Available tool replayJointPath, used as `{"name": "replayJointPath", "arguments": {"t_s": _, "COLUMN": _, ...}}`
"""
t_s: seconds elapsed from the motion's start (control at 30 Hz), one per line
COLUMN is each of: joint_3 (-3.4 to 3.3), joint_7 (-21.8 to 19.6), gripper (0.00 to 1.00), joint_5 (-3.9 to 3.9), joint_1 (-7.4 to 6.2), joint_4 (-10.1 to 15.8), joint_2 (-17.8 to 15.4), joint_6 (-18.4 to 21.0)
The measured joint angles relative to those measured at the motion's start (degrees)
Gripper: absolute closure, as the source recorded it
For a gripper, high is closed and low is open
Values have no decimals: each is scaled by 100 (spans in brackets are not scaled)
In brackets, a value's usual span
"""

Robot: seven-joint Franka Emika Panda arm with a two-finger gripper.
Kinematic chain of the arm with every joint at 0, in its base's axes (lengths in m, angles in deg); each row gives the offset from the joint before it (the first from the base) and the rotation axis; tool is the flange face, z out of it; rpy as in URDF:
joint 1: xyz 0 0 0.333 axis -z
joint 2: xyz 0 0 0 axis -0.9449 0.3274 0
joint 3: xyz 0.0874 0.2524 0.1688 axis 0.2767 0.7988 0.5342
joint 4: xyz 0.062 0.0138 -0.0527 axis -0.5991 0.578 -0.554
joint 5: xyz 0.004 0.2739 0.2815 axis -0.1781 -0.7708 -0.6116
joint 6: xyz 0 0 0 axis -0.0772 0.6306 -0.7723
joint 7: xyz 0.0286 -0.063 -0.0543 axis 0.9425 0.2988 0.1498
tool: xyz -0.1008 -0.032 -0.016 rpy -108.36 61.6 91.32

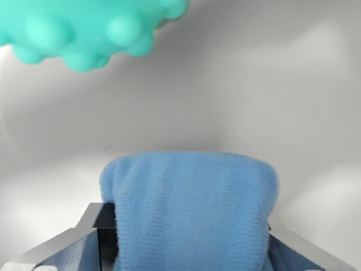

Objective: Pick an object from the bin

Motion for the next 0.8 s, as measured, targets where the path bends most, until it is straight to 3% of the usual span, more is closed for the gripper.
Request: {"name": "replayJointPath", "arguments": {"t_s": 0.8, "joint_3": 16, "joint_7": 1, "gripper": 100, "joint_5": 0, "joint_1": 0, "joint_4": 205, "joint_2": -1031, "joint_6": 846}}
